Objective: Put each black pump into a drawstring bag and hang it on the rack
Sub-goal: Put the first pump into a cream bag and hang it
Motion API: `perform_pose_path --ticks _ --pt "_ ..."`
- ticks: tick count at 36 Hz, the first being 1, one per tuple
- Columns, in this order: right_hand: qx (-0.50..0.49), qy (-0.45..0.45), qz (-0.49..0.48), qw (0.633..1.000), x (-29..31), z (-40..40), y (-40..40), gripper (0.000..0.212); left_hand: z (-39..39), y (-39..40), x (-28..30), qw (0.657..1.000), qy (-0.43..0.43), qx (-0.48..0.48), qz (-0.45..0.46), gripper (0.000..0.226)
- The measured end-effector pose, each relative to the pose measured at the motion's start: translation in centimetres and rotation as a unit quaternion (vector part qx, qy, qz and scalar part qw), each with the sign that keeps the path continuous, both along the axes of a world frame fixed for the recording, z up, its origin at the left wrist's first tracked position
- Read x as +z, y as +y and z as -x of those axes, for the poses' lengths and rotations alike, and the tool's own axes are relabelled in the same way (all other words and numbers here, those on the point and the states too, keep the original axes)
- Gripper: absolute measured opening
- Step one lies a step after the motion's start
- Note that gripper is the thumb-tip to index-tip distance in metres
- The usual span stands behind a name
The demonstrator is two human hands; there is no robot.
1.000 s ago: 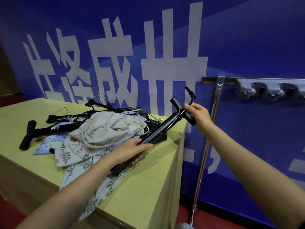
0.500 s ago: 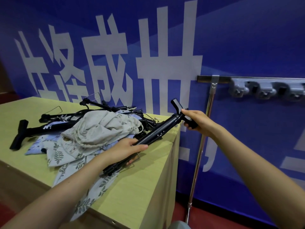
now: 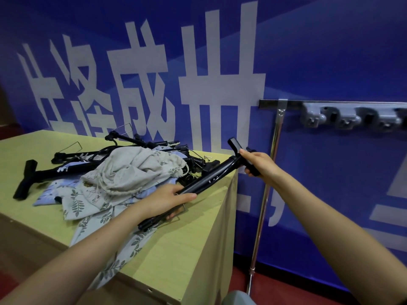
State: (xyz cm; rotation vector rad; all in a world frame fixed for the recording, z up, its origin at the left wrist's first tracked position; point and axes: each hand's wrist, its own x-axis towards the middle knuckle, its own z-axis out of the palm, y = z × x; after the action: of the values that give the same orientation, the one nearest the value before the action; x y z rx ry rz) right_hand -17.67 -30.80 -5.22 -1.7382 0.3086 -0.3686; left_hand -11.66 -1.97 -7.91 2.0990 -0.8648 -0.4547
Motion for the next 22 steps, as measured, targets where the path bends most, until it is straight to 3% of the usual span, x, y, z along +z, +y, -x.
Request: perform_pose_path --ticks 8,16,22 --pt "-0.008 0.056 -0.059 0.997 -0.8 0.6 -0.7 0.044 0.0 -0.5 -0.3 0.999 -0.011 0.004 -0.03 0.037" --pt "0.061 0.076 -0.137 0.986 -2.7 2.4 -1.4 0.037 0.0 -0.6 -0.4 0.997 -0.026 -0.003 -0.071 0.048" --pt "0.028 0.074 -0.164 0.983 -3.8 3.0 -1.1 0.029 0.2 -0.9 -0.4 0.997 -0.009 -0.013 -0.076 0.037"
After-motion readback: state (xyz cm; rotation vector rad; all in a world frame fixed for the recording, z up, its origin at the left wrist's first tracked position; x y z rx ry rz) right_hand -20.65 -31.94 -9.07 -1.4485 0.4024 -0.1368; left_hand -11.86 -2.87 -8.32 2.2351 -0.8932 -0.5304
